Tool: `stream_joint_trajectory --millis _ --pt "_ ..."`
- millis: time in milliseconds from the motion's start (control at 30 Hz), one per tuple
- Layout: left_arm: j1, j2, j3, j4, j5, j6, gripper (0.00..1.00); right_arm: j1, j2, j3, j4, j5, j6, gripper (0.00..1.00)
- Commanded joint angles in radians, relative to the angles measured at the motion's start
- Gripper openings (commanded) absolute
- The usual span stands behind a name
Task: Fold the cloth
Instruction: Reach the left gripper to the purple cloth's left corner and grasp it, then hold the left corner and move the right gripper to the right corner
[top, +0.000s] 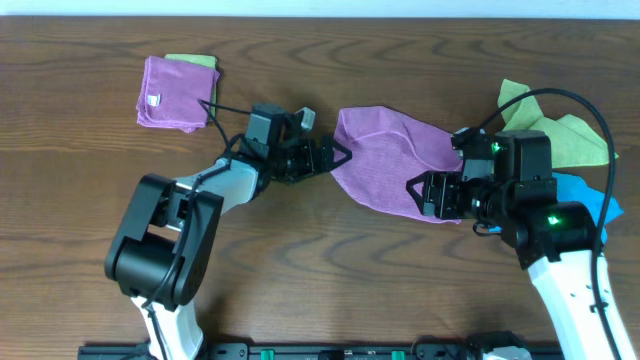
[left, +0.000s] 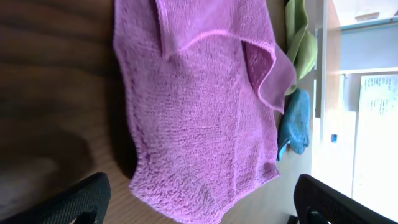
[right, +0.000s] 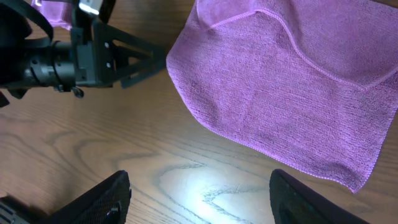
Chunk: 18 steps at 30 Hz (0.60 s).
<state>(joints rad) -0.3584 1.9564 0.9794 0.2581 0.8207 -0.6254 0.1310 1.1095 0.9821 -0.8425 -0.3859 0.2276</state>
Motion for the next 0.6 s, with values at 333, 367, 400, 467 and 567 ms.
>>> stream_joint_trajectory --millis 333,367,400,467,567 --pt "-0.013 0.018 0.016 0.024 -0.085 -0.010 0.96 -0.010 -0.010 -0.004 -0.006 -0.010 0.011 0.73" --pt "-0.014 0.018 0.016 0.028 -0.092 -0.010 0.95 -0.010 -0.010 -0.004 -0.006 -0.010 0.011 0.73" --pt "-0.015 0.019 0.016 0.032 -0.100 -0.010 0.96 -0.010 -0.010 -0.004 -0.006 -0.010 0.011 0.73" --pt "-0.017 0.019 0.016 0.033 -0.110 -0.011 0.96 -0.010 -0.010 -0.004 -0.006 -0.010 0.011 0.73" --pt "-0.017 0.019 0.016 0.034 -0.114 -0.011 0.96 -0.010 -0.010 -0.004 -0.006 -0.010 0.011 0.73"
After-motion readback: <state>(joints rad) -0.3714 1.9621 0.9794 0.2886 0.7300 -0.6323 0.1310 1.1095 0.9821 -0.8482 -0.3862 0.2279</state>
